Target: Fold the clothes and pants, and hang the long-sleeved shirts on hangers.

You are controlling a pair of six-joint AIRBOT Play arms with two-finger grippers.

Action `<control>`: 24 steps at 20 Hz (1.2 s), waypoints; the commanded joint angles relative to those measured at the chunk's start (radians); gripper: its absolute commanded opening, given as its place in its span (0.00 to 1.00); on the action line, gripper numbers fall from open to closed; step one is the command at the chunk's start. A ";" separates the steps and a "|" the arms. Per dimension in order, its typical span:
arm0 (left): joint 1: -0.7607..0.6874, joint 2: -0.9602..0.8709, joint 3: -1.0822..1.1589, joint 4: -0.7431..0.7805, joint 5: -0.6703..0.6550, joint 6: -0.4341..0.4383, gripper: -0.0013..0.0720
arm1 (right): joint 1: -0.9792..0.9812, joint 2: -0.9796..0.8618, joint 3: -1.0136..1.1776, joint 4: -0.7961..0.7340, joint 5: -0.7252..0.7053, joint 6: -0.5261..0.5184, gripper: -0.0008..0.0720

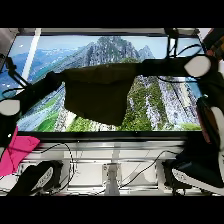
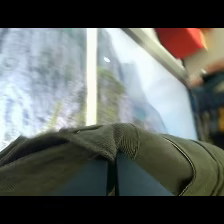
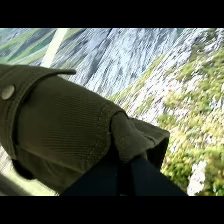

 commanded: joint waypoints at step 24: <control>0.037 -0.294 0.000 0.286 -0.177 0.027 0.97 | -0.200 -0.248 0.001 -0.090 -0.139 -0.003 0.55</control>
